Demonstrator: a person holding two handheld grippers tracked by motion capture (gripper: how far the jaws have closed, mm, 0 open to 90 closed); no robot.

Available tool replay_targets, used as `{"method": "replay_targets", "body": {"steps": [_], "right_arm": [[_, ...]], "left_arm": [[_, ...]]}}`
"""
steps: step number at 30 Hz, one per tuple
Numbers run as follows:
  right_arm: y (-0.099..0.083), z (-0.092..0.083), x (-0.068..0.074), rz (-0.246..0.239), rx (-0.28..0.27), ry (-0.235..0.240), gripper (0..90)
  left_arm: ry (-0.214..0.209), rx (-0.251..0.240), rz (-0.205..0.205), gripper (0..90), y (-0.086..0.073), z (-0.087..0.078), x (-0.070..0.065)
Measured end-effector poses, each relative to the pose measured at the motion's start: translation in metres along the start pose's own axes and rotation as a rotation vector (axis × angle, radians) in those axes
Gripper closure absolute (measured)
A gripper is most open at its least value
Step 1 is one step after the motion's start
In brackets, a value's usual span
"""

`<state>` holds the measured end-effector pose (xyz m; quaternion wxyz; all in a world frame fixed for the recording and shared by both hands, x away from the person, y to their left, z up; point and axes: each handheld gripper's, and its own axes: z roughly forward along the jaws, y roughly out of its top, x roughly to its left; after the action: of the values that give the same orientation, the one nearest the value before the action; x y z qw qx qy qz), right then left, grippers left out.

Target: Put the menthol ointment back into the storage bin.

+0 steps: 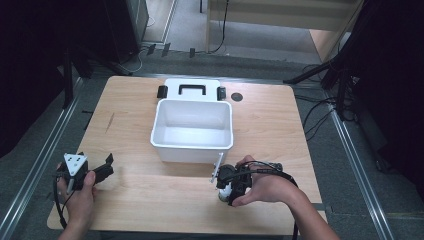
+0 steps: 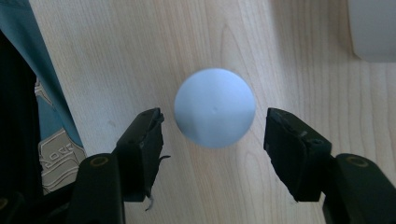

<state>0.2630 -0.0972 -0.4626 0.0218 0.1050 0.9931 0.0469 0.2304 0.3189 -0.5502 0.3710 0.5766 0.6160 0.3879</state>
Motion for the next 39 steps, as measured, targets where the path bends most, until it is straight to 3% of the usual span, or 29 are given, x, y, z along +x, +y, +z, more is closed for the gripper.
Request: {"method": "replay_targets", "body": {"steps": [8,12,22,30,39], "right_arm": [[0.011,0.011,0.000,-0.003,0.030,0.019,45.3],[0.013,0.015,-0.001,-0.010,0.039,0.007,50.6],[0.010,0.011,-0.010,0.035,0.038,0.047,51.4],[-0.009,-0.009,-0.033,0.080,0.011,0.029,51.5],[-0.021,-0.025,-0.060,0.068,0.017,-0.006,51.5]], "left_arm": [[0.000,0.003,-0.003,8.0,0.000,0.001,0.000],[-0.002,0.011,-0.001,8.0,0.000,0.001,0.000],[-0.001,0.013,0.000,8.0,0.001,0.001,0.000],[0.002,0.012,0.004,8.0,0.000,0.001,0.000],[0.002,0.014,0.004,8.0,0.001,0.001,0.000]]}}
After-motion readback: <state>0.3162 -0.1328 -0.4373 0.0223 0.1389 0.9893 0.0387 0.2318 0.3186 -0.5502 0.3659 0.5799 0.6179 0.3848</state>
